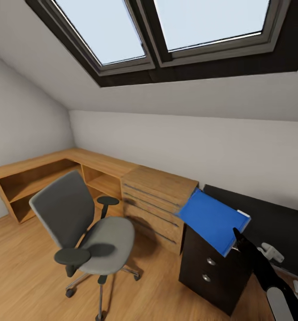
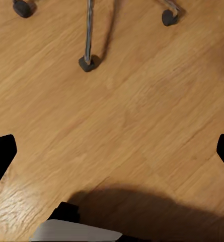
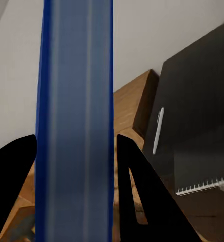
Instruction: In the bedroom, organize the workspace by keeping the computer under the desk, ensuring the monitor is on the desk, placing the keyboard on the desk next to the monitor, placing the mouse on the desk next to the keyboard, moving the folder from the swivel chair onto the desk next to the mouse, stacking the notebook on top of the folder with the pen on top of the notebook, and positioning the swivel chair next to the desk.
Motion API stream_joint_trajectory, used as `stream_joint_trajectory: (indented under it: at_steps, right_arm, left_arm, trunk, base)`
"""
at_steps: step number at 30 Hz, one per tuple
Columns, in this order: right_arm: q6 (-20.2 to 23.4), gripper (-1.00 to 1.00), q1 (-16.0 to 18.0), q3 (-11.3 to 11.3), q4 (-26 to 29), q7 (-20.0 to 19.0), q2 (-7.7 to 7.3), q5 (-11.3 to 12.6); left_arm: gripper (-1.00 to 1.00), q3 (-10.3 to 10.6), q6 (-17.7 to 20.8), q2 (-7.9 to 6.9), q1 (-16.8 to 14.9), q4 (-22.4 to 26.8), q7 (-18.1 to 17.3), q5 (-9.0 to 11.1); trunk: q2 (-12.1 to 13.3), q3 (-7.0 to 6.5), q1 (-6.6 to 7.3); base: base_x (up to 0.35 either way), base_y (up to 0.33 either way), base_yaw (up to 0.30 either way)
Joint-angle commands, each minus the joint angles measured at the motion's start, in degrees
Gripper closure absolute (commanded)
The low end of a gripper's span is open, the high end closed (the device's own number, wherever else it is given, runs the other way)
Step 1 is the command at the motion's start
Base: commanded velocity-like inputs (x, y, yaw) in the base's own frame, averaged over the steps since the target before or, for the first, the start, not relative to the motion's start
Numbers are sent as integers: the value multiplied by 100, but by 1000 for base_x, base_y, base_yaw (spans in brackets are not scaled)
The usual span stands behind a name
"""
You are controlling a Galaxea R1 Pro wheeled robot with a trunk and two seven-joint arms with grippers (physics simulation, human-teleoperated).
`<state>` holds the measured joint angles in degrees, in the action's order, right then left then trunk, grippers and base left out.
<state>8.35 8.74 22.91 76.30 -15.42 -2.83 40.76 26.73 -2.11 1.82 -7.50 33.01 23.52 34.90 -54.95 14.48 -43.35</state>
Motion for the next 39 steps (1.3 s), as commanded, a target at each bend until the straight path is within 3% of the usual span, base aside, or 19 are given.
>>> stream_joint_trajectory:
  at_steps: [1, 12, 39]
  right_arm:
    - [47, 100, 5, 12, -2, 4, 2, 63]
    - [27, 100, 55, 168, -673, 138, -162, 68]
    - [53, 100, 67, 267, -757, 145, -252, 81]
  left_arm:
    - [-100, 116, -69, -6, -6, 4, 49, 53]
    - [-100, 235, -131, -5, -6, 4, 56, 35]
    - [-100, 237, -132, 2, -6, 4, 56, 43]
  trunk:
    - [-5, 7, -1]
    - [-5, 7, -1]
    - [-5, 7, -1]
  base:
    - [0, 0, -299]
    - [0, 0, -299]
    - [0, 0, -299]
